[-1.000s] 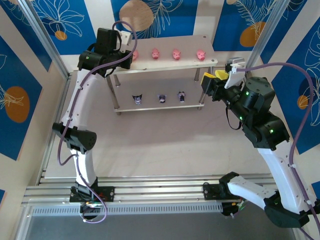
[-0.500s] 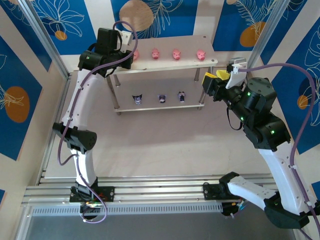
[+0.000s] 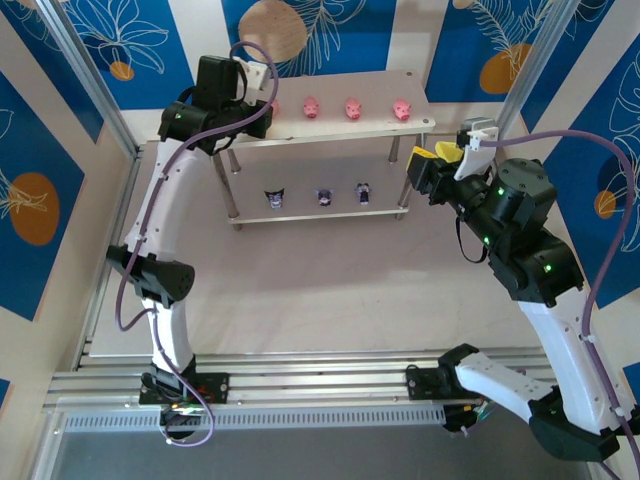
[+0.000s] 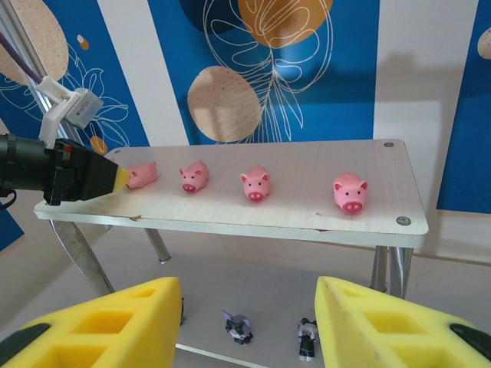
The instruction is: Place and organize the plastic toys onto the shelf
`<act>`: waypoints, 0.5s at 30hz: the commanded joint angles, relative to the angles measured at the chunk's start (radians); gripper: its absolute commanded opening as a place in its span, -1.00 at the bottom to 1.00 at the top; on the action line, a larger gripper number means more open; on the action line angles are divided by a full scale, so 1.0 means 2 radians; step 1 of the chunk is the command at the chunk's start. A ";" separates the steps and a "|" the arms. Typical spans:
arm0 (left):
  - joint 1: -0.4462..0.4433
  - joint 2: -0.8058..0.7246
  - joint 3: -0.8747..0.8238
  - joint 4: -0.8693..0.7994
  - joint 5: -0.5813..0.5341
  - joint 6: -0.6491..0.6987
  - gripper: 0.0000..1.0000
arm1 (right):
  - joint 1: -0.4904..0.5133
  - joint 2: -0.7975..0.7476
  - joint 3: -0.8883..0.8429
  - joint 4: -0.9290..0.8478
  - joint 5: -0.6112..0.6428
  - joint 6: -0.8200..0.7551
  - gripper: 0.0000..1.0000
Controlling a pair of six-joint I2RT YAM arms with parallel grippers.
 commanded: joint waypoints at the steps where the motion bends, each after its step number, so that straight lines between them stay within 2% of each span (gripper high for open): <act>1: -0.007 -0.007 0.015 0.016 -0.022 -0.003 -0.60 | -0.004 -0.007 -0.004 0.005 -0.006 0.004 0.01; 9: -0.007 -0.003 0.015 0.018 -0.013 -0.007 -0.46 | -0.006 -0.012 -0.005 0.007 -0.006 0.005 0.04; 15: -0.007 -0.002 0.015 0.023 -0.006 -0.016 -0.29 | -0.008 -0.014 -0.002 0.004 -0.006 0.003 0.06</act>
